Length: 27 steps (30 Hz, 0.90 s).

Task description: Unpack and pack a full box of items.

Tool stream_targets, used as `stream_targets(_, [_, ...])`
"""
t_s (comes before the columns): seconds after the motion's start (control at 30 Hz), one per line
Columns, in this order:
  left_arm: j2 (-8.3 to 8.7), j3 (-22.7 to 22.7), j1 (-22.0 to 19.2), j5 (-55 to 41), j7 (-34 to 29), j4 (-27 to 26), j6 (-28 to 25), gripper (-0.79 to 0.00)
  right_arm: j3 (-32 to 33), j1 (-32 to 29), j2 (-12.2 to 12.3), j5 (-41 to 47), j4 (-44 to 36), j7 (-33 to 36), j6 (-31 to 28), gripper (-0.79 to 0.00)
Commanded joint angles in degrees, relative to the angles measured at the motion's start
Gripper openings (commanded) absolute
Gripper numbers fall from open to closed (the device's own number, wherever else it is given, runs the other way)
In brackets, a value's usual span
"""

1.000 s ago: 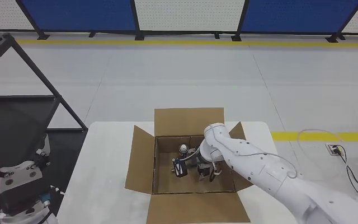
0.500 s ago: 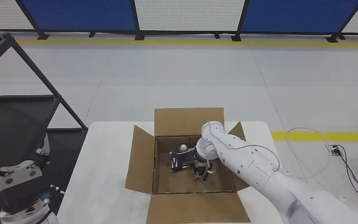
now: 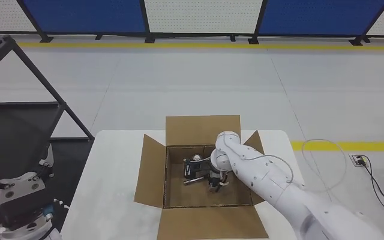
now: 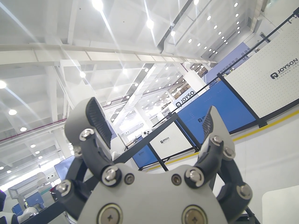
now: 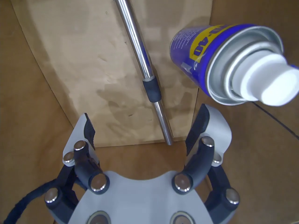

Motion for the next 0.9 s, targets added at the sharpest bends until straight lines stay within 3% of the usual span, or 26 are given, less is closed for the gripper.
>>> stream_targets(0.0, [-0.07,0.1,0.0,-0.1,0.1,0.2,0.1,0.000,0.0,0.3,-0.6,0.0,1.1,0.5,-0.4,0.000])
stream_targets(0.03, [-0.10,0.2,0.0,-0.1,0.1,0.2,0.1,0.000,0.0,0.4,-0.9,0.0,1.7,0.7,-0.6,-0.022])
stream_targets(0.07, [-0.13,0.2,-0.1,-0.1,0.1,0.3,0.1,0.000,0.0,0.5,-1.2,0.0,2.2,0.8,-0.8,-0.225])
stream_targets(0.1, [-0.17,0.3,-0.1,-0.1,0.1,0.2,0.0,0.000,0.0,0.5,-1.5,0.0,2.9,0.9,-1.1,-0.379])
stream_targets(0.13, [-0.19,0.3,-0.1,-0.1,0.1,0.2,0.0,0.000,0.0,0.6,-1.8,-0.1,3.4,0.9,-1.4,-0.409])
stream_targets(0.5, [-0.50,0.1,-0.1,0.2,-0.1,0.2,0.2,0.000,-0.6,0.7,-4.8,-2.1,9.2,-1.5,-3.8,-0.471])
stream_targets(0.87, [-0.76,-0.1,-0.1,0.6,0.1,0.0,0.0,0.000,-0.7,0.1,-7.5,-7.9,13.3,-7.2,-3.2,-0.440])
